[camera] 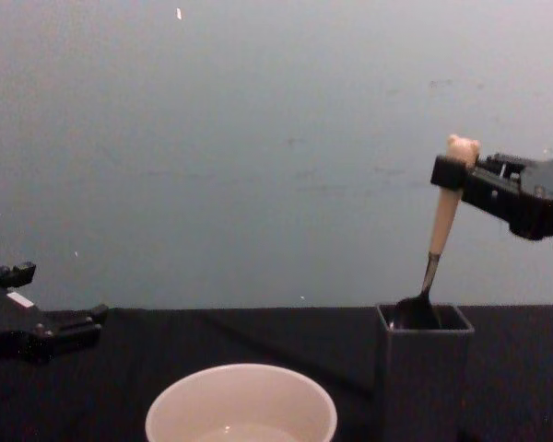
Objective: Pick up the stirring spoon with one hand, stir inside the cup, then place it back in its original position.
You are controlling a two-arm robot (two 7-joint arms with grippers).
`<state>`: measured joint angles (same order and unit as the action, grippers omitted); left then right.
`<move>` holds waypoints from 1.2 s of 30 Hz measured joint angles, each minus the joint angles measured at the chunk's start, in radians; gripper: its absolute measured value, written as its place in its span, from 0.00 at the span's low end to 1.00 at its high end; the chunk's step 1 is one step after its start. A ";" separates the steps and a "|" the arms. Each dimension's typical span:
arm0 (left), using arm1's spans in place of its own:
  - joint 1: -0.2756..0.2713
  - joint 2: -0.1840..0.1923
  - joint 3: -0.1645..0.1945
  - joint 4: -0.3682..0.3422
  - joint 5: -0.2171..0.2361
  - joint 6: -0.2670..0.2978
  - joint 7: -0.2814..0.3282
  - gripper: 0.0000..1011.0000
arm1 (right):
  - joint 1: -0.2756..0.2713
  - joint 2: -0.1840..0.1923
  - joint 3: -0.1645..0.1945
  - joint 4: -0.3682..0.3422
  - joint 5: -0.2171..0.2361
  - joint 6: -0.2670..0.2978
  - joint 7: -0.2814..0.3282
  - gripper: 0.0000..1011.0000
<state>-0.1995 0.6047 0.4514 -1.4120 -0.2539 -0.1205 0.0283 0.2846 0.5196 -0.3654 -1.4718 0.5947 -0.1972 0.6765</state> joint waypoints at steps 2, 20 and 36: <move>0.000 0.000 0.000 0.000 0.000 0.000 0.000 0.99 | 0.002 -0.002 -0.007 0.010 -0.001 0.008 0.001 0.21; 0.000 0.000 0.000 0.000 0.000 0.000 0.000 0.99 | 0.000 -0.024 -0.051 0.075 -0.031 0.080 -0.046 0.21; 0.000 0.000 0.000 0.000 0.000 0.000 0.000 0.99 | -0.026 -0.049 -0.042 0.077 -0.057 0.128 -0.119 0.21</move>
<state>-0.1995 0.6047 0.4514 -1.4119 -0.2539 -0.1205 0.0283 0.2590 0.4709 -0.4076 -1.3945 0.5373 -0.0696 0.5575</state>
